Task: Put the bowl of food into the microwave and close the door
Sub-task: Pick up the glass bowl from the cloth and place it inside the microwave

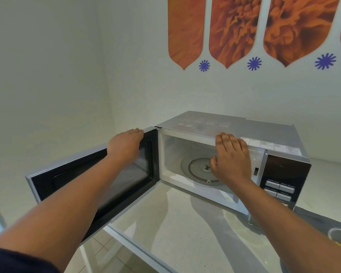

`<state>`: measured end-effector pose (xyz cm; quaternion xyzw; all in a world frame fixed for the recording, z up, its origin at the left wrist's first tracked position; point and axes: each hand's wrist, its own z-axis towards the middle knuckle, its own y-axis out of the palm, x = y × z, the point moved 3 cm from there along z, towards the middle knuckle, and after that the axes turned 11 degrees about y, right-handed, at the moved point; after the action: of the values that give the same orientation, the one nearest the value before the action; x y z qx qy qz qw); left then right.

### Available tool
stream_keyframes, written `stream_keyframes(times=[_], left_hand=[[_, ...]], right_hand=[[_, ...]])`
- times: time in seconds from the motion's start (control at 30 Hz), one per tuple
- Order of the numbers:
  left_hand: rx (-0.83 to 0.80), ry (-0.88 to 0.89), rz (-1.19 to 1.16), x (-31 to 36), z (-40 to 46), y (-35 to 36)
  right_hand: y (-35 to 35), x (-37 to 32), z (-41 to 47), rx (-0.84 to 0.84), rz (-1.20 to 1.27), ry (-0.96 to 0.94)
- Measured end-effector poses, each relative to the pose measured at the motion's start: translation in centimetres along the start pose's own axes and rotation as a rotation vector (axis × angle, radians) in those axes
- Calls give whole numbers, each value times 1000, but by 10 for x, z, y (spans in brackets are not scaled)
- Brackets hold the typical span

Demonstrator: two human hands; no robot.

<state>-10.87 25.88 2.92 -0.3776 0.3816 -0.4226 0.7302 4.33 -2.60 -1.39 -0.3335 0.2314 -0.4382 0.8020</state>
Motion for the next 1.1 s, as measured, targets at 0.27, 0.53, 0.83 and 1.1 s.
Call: stream_keyframes(times=[0.27, 0.53, 0.83, 1.1], left_hand=[[75, 22, -5, 2, -3, 0], [366, 127, -163, 18, -14, -1], [667, 559, -441, 157, 11, 10], [709, 856, -736, 321, 5, 1]], right_hand=[[4, 3, -2, 21, -3, -21], [8, 6, -17, 78, 101, -67], [-16, 59, -59, 296, 107, -34], [-59, 162, -116, 407, 32, 160]])
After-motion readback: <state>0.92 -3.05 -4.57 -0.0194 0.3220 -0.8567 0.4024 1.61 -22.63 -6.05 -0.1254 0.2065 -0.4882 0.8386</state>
